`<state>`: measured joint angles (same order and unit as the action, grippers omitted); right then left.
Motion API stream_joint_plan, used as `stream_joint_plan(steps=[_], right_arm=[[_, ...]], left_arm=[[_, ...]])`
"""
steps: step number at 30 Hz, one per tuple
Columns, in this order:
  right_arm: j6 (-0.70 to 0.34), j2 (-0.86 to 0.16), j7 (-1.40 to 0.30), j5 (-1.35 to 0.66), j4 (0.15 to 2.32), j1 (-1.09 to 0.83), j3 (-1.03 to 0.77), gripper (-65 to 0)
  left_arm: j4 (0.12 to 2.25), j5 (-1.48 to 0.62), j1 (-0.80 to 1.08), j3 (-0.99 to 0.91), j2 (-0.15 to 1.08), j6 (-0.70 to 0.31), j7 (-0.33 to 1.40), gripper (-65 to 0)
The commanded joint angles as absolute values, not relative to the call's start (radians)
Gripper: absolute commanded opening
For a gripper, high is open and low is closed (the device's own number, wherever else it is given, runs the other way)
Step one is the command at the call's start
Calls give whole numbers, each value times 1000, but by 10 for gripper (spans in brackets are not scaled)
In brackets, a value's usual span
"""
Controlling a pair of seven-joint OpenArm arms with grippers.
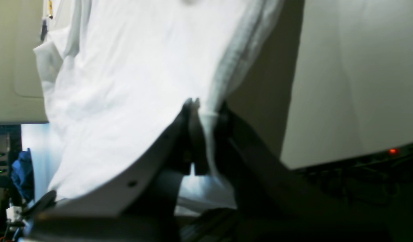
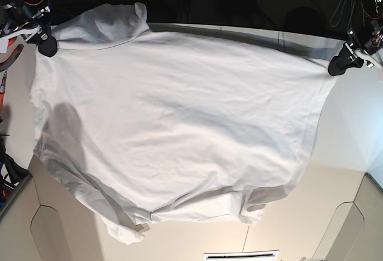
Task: Layout the t-shirt on the table in an organized manner, then fold the t-shirt properly
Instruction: 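Lift the shirt with both grippers holding opposite shoulder corners, then lower the held shirt edge onto the table, folding it over itself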
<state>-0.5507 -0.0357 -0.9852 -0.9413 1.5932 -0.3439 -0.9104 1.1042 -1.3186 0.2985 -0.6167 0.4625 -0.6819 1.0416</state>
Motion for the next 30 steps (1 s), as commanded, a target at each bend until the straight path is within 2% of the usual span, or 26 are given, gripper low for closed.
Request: stream_joint_plan(steps=[1, 5, 14, 24, 30], right_arm=[[-557, -50, -970, -957, 1612, -348, -919, -650], [-557, -50, -970, -964, 1612, -356, -919, -650], [-558, -50, -986, -1006, 1633, -403, -923, -650], [-558, -50, -992, -1006, 1743, -464, -924, -650], [-566, -50, -983, -997, 1753, -392, -921, -650]], left_arm=[[1118, -1376, 303, -635, 485, -698, 1051, -650], [1118, -1480, 330, -675, 485, -698, 1114, -650], [1118, -1484, 353, -702, 485, -698, 1217, -650], [1118, -1484, 352, -702, 485, -698, 1208, -650], [1119, -1484, 307, -702, 484, -698, 1113, -650]])
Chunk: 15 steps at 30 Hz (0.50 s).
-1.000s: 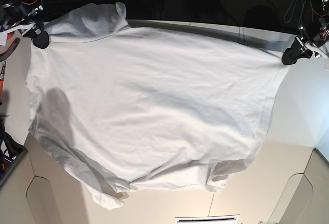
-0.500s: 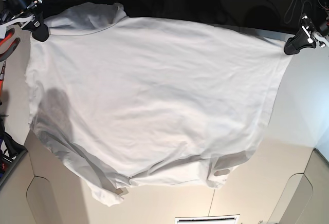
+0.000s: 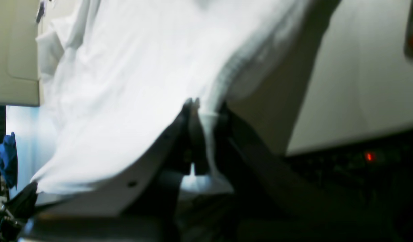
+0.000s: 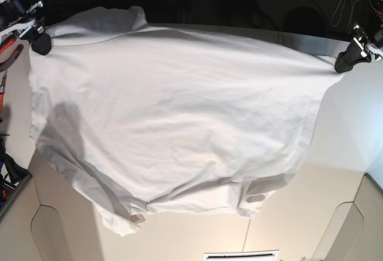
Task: Layout the t-shirt on the table in an organized manner, then fold the t-shirt properly
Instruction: 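Lower the held shirt edge onto the table, folding it over itself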
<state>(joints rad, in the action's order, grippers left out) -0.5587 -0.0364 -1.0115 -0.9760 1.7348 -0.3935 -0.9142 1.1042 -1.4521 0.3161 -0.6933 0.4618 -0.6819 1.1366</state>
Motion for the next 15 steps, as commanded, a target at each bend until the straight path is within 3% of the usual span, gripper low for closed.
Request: stream_joint_plan(steps=[1, 9, 15], right_arm=[[-566, -50, -977, -981, 1753, -368, -918, -650], [-564, -52, -863, -750, 1721, -208, -762, -650], [-503, -56, -736, -502, 1654, -105, -640, -650]], left_arm=[[1119, -1484, 289, -701, 483, -698, 1110, -650], [1119, -1473, 142, -644, 476, -698, 1038, -650], [1119, -1230, 51, -529, 477, -698, 846, -650]])
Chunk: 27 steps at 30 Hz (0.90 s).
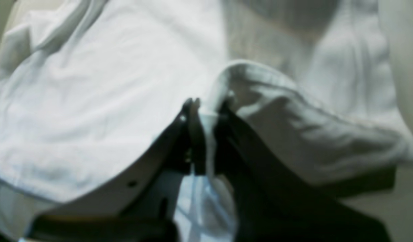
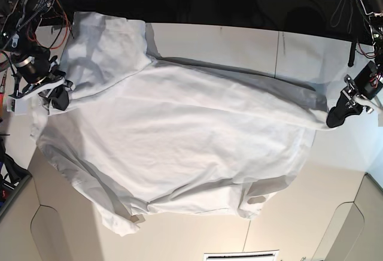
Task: Layout the t-shirt on the table in an organized manner, then fold the t-shirt properly
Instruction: 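Lower the held shirt edge onto the table, folding it over itself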
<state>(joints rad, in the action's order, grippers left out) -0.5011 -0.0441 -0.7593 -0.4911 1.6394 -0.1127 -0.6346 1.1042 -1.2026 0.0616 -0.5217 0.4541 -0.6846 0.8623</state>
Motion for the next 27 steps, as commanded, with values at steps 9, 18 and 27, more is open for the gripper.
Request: stream_joint_plan(steps=[9, 18, 27], right_arm=[[-406, -93, -639, -392, 1535, -28, -628, -650], [-403, -116, -620, -385, 1518, -22, -628, -650], [-403, -116, -609, -359, 1518, -22, -628, -650]], left_arm=[[1118, -973, 5, -496, 476, -698, 659, -650], [1118, -952, -7, -496, 469, -698, 605, -650], [1118, -872, -17, -496, 434, -698, 604, -650]])
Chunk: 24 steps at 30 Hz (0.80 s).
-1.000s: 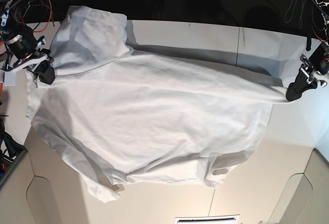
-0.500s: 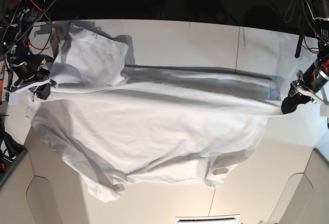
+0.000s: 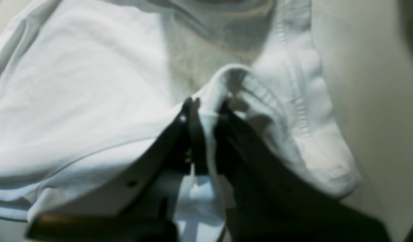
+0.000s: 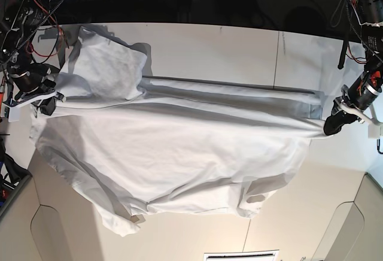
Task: Layout the t-shirt on the table in an organized manner, then fold the t-shirt properly
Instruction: 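Lower the held shirt edge onto the table, folding it over itself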
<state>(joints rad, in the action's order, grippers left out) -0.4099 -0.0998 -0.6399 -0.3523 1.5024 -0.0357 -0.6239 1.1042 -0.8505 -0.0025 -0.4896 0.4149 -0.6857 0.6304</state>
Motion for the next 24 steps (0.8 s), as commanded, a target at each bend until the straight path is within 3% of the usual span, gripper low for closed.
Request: stream_joint_plan(steps=[1, 2, 4, 5, 20, 24], right_arm=[[-403, -116, -609, -358, 1518, -23, -628, -650], [-404, -116, -609, -359, 1518, -23, -628, -576], [-416, -116, -604, -359, 1518, -22, -628, -417], [-416, -116, -601, -359, 1518, -22, -628, -376], [-430, -149, -601, -355, 1548, 34, -635, -371], [-480, -187, -603, -364, 1548, 63, -615, -430]], left_arm=[[1118, -858, -17, -496, 432, -698, 602, -650], [1118, -846, -17, -496, 432, -698, 601, -593], [1118, -844, -17, -496, 432, -698, 601, -410], [1118, -844, -17, -496, 432, -698, 601, -361], [1118, -848, -17, -496, 432, -698, 602, -349], [1118, -849, -17, -496, 432, -698, 601, -349]])
